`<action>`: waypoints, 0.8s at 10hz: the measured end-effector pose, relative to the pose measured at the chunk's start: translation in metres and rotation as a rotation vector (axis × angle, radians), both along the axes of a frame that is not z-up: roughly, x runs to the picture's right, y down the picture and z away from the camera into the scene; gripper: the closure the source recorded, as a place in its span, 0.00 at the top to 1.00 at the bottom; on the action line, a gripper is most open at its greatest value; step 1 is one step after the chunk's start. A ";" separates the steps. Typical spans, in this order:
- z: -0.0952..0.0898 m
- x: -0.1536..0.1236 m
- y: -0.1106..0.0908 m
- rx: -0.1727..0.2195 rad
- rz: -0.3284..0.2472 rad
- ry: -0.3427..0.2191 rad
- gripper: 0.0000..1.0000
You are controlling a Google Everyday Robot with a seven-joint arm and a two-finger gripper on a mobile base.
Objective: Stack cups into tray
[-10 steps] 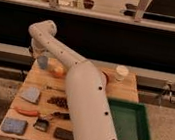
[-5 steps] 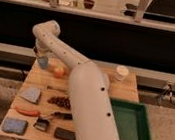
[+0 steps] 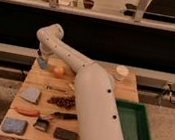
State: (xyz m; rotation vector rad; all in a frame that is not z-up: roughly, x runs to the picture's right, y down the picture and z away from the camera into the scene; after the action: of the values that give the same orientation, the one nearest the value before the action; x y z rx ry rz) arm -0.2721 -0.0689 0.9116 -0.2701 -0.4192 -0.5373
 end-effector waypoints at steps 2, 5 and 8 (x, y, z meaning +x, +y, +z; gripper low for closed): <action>-0.002 -0.003 -0.003 0.011 -0.005 -0.003 0.00; -0.002 -0.007 -0.004 0.015 -0.010 -0.011 0.00; 0.001 -0.013 -0.004 -0.007 -0.010 -0.002 0.18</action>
State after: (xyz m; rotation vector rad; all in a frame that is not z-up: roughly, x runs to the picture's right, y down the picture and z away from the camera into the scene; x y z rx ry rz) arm -0.2848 -0.0731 0.9128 -0.2787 -0.4217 -0.5458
